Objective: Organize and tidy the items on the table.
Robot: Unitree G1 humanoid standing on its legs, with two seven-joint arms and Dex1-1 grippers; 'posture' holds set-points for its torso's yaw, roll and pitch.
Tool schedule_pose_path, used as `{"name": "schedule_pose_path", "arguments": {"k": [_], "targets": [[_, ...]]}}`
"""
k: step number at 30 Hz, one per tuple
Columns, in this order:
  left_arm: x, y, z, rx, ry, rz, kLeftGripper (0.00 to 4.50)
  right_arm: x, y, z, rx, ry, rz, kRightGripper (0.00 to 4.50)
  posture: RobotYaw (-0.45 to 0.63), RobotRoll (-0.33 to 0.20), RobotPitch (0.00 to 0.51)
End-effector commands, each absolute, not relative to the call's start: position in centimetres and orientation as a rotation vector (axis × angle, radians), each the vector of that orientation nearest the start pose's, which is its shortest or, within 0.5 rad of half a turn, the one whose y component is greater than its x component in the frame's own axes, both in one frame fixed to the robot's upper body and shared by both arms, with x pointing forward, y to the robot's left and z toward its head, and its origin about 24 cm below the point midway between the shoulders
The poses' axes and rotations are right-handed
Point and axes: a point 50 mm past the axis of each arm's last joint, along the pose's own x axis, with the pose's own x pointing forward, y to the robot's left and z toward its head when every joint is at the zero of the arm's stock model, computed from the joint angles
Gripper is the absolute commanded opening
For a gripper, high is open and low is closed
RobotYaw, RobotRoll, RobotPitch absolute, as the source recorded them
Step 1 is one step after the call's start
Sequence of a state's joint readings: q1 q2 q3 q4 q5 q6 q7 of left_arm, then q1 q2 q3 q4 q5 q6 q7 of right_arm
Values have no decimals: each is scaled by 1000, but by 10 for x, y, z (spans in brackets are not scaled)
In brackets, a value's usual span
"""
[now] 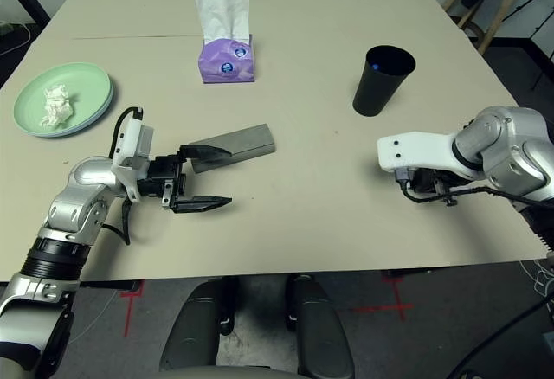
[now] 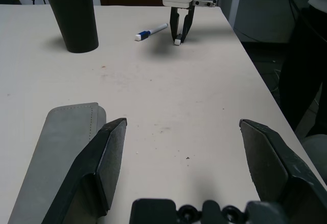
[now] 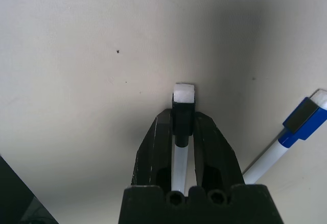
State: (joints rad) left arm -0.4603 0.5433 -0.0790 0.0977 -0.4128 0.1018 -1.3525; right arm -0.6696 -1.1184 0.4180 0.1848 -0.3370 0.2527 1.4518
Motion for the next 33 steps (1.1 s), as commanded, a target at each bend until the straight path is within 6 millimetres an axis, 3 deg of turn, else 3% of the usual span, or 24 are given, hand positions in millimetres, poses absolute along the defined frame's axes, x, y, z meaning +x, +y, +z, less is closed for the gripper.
{"name": "schedule_pose_path", "arguments": {"k": [1,4,7,11,16,21,25,33], "targets": [[285,164,146,285,-94,-1464,4500,295,-283,177,-1230,988,964,430,72,0,221],[287,163,146,287,-95,-1463,4500,297,-274,184,-1175,944,982,430,68,0,216],[288,163,147,290,-98,-1463,4500,303,-252,199,-1005,826,1026,430,66,0,212],[290,164,147,294,-100,-1461,4500,310,-218,222,-677,567,1115,430,64,0,204],[290,164,147,296,-99,-1460,4500,315,-204,235,-362,226,1105,430,60,0,201],[290,165,147,295,-98,-1457,4500,330,-199,243,-147,-142,844,430,53,0,199],[291,166,147,296,-96,-1460,4500,337,-197,252,-116,-417,585,430,47,0,195],[293,165,149,300,-96,-1461,4500,343,-199,251,-28,-582,286,430,46,0,191]]}}
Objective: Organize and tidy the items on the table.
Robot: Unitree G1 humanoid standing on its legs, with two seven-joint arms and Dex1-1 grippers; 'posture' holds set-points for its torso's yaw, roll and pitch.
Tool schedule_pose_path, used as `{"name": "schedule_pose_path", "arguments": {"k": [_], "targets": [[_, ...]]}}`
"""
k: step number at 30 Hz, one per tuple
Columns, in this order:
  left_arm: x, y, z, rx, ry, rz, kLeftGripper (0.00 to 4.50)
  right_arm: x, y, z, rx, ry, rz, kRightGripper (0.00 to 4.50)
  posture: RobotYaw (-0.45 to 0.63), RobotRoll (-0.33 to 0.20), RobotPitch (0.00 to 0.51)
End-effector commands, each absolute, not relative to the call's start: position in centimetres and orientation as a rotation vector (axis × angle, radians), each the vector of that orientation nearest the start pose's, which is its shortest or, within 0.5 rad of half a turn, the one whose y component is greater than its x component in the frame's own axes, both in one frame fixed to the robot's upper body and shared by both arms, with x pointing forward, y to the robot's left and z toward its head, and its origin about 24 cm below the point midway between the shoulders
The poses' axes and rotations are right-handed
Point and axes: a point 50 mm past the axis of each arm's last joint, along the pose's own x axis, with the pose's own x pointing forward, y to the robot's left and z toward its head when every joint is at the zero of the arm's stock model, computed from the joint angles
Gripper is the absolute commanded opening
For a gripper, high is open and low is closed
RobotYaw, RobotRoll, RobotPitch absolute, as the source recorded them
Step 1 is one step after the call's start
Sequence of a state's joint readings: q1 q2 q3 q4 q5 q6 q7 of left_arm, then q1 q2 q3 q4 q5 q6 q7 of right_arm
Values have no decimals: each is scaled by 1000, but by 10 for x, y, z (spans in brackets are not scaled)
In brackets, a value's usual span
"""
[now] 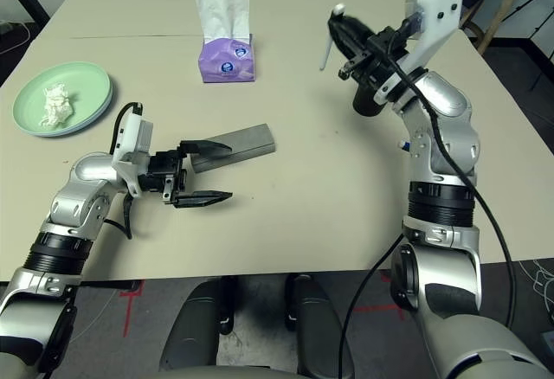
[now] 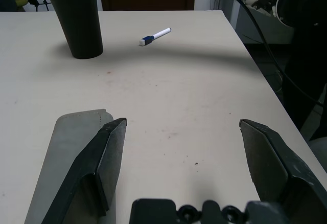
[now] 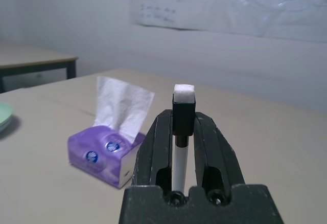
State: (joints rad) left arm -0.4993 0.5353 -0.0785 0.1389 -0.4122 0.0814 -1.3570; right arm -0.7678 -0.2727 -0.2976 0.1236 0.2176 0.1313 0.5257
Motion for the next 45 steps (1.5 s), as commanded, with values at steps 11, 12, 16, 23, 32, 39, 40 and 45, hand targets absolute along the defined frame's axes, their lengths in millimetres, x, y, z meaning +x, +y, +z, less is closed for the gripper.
{"name": "schedule_pose_path", "arguments": {"k": [11,12,16,23,32,39,40,45], "targets": [[301,167,163,295,-171,-1349,4500,350,-216,263,0,-598,110,430,51,0,185],[302,167,164,291,-179,-1337,4500,350,-218,264,-3,-600,102,430,54,0,182],[304,166,169,270,-198,-1295,4500,348,-223,265,-5,-599,81,430,56,0,179],[305,167,168,274,-192,-1268,4500,349,-228,246,0,-472,38,430,54,0,177],[307,168,169,294,-194,-1259,4500,351,-228,235,5,-376,12,1517,60,0,176],[306,169,169,301,-189,-1257,4500,353,-227,243,-12,-394,38,4124,60,0,177],[306,169,169,301,-189,-1257,4500,353,-226,245,-19,-397,56,4472,60,0,177],[306,168,168,297,-189,-1259,4500,358,-214,254,-13,-322,290,4472,61,0,181]]}}
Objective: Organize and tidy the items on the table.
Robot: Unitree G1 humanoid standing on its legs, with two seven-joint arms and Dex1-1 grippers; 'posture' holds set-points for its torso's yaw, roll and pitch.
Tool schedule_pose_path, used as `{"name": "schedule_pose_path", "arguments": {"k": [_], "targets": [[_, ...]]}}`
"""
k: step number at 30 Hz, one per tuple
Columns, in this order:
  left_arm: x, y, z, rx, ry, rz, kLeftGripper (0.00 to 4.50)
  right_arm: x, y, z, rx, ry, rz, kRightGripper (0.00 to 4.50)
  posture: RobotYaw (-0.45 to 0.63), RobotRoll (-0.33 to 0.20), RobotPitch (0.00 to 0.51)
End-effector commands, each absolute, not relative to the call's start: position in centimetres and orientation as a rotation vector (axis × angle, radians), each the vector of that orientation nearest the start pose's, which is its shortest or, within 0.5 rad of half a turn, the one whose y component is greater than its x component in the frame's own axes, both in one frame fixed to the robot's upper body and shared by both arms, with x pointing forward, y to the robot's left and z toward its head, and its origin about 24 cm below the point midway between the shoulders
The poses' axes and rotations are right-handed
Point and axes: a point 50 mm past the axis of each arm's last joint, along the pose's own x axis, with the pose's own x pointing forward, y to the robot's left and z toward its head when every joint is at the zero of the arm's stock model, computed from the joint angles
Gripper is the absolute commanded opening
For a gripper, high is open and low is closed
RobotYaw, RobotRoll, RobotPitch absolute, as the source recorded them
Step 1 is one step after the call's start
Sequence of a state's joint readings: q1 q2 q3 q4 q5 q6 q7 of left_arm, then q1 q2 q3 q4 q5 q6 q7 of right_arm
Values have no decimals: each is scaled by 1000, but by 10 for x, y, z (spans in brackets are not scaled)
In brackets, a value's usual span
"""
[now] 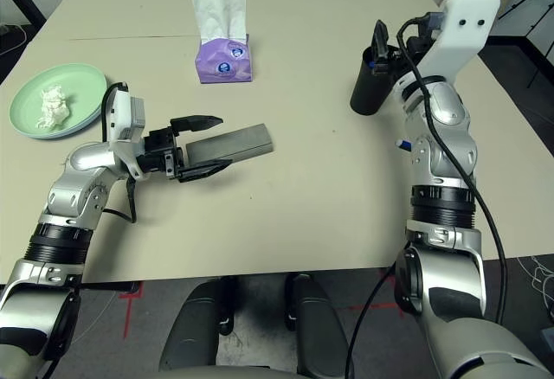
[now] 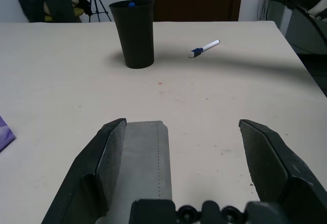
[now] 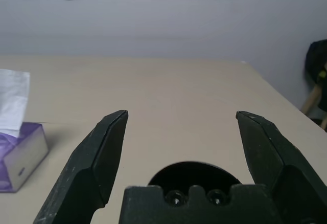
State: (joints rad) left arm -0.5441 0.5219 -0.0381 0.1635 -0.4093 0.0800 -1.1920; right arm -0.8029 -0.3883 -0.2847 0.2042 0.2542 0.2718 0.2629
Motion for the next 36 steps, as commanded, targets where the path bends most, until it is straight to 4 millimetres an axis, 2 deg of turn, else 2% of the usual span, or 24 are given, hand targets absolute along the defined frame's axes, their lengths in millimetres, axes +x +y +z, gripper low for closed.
{"name": "schedule_pose_path", "arguments": {"k": [1,3,5,8,11,20,29,36], "targets": [[306,168,168,297,-189,-1259,4500,358,-210,253,-34,-282,359,4472,61,0,181],[306,167,168,295,-189,-1259,4500,346,-194,246,-72,-136,660,4472,64,0,182],[306,167,168,294,-189,-1259,4500,326,-186,230,-182,89,917,4472,74,0,183],[306,167,168,292,-192,-1253,4500,312,-194,212,-300,315,1052,4472,86,0,185],[304,168,168,291,-193,-1246,4500,314,-210,202,-432,440,1058,4472,101,0,190],[298,170,165,301,-180,-1245,4500,331,-251,194,-648,684,967,4472,111,0,208],[297,166,165,298,-183,-1264,4500,337,-267,197,-701,842,901,4472,109,0,230],[292,168,163,286,-174,-1257,4500,345,-276,206,-783,868,851,4472,115,0,246]]}}
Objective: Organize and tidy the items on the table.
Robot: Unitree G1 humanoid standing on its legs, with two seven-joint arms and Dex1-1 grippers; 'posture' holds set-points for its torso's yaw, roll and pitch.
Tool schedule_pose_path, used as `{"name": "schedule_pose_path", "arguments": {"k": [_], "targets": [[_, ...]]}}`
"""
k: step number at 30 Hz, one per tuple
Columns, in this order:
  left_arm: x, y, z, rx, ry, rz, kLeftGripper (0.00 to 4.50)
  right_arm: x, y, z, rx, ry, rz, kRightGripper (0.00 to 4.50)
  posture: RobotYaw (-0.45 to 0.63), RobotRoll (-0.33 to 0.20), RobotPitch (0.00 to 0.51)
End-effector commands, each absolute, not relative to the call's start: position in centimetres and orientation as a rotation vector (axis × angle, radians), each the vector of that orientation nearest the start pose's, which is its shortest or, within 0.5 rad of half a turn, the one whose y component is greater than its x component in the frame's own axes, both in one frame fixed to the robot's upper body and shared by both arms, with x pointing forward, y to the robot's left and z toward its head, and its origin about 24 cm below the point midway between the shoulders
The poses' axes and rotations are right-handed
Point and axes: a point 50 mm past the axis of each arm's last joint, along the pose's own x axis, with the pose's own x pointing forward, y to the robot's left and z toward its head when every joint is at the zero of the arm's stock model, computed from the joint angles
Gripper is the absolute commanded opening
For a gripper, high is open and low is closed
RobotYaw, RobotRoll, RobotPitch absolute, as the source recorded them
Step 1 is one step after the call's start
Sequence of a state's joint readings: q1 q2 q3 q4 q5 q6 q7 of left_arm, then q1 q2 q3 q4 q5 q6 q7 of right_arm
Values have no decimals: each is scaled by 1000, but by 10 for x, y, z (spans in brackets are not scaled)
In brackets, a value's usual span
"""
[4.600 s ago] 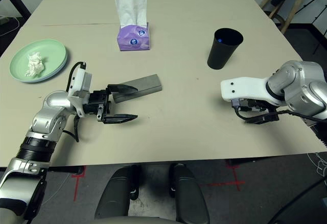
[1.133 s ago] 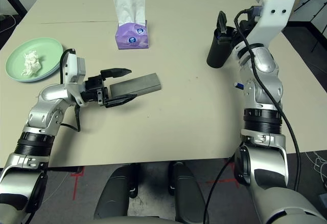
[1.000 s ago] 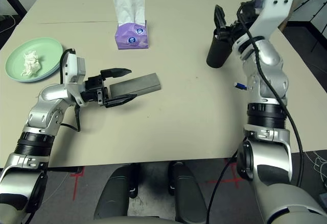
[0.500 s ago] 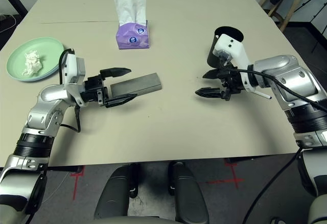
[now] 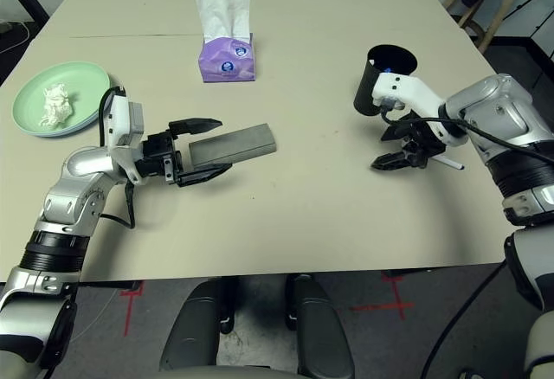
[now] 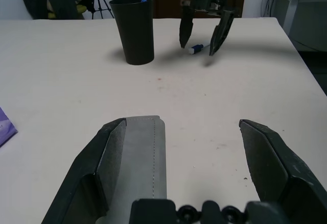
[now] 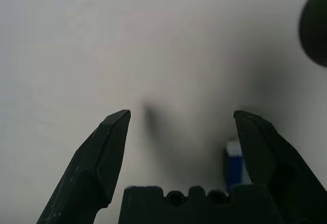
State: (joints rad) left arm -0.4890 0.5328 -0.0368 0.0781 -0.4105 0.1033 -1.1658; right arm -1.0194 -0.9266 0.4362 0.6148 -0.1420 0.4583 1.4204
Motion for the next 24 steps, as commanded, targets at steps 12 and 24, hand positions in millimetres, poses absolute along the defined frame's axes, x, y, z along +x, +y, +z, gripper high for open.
{"name": "schedule_pose_path", "arguments": {"k": [12,24], "targets": [[286,166,157,265,-169,-1243,4500,347,-288,216,-832,901,822,4472,109,0,274],[284,164,155,256,-160,-1251,4500,342,-305,218,-805,938,755,4472,84,0,283]]}}
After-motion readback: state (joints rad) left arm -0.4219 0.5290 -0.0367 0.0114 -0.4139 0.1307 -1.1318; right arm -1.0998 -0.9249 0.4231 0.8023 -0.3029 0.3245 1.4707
